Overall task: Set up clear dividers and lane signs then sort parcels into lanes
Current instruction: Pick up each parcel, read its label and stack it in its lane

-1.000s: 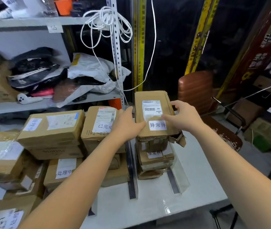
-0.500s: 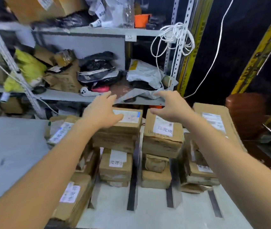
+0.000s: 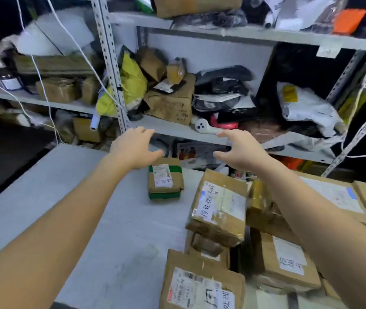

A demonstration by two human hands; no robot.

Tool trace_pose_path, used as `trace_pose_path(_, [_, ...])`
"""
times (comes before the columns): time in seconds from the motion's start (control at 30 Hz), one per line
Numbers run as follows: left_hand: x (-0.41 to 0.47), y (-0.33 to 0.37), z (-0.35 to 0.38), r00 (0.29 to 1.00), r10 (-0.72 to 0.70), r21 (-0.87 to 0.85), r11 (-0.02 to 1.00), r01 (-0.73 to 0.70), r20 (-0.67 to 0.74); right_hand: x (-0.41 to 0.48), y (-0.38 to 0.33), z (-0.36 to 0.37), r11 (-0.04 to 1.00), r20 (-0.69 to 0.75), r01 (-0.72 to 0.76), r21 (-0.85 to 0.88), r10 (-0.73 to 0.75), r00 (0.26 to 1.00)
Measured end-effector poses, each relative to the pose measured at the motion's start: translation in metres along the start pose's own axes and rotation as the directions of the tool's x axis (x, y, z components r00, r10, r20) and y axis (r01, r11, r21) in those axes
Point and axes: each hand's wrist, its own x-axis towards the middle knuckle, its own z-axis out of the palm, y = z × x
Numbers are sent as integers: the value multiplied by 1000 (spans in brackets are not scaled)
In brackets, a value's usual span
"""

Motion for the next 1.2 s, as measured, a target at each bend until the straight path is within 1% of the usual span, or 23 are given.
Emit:
trace_pose_path(0.13, [43,-66,30,996,-39,-41,998,42,81,63,-46,52,999,111,-34,26,31,993])
trace_pose_path(0.2, [63,-89,55,989,-56,-100,992,70,140,90,-65,80,993,163,-91,80,77,984])
trace_pose_path(0.27, [78,-107,85,977,-93,-183,975,128,191,113,-80,111,980,205,-157,123,130,970])
trace_pose_path(0.3, [84,-112,102,973,-117,-197,968,156,200,123,-85,129,972,224,-196,132,164,961])
trace_pose_path(0.4, [89,-109,148,974,-134,-165,972,165,182,142,-89,184,933,226,-317,172,276,934])
trace_pose_path(0.43, [90,-106,164,972,-133,-184,968,169,193,146,-88,202,914,218,-363,181,322,921])
trace_pose_path(0.5, [96,-103,193,962,-144,-256,945,203,233,153,-85,236,870,232,-451,198,405,884])
trace_pose_path(0.63, [109,-107,238,933,-160,-423,858,293,323,163,-52,296,783,318,-591,197,519,794])
trace_pose_path(0.7, [114,-109,253,921,-153,-502,800,329,359,159,-48,303,729,352,-646,226,557,752])
trace_pose_path(0.77, [118,-110,265,918,-105,-614,714,337,382,155,-52,303,678,377,-687,263,583,720])
trace_pose_path(0.87, [117,-111,271,910,-48,-753,544,369,411,153,-54,303,634,376,-711,302,606,701])
trace_pose_path(0.93, [118,-112,271,902,-53,-785,472,401,428,151,-57,303,609,379,-722,328,615,691])
trace_pose_path(1.0, [119,-114,269,891,-64,-788,442,429,449,148,-63,302,586,392,-735,342,621,678])
trace_pose_path(1.07, [119,-117,262,891,-78,-784,445,433,448,144,-70,298,570,398,-735,367,618,678])
trace_pose_path(1.13, [118,-122,251,893,-99,-784,442,436,440,142,-78,294,579,375,-707,407,600,707])
trace_pose_path(1.2, [113,-127,237,894,-117,-795,418,440,433,141,-88,286,610,329,-663,434,578,747])
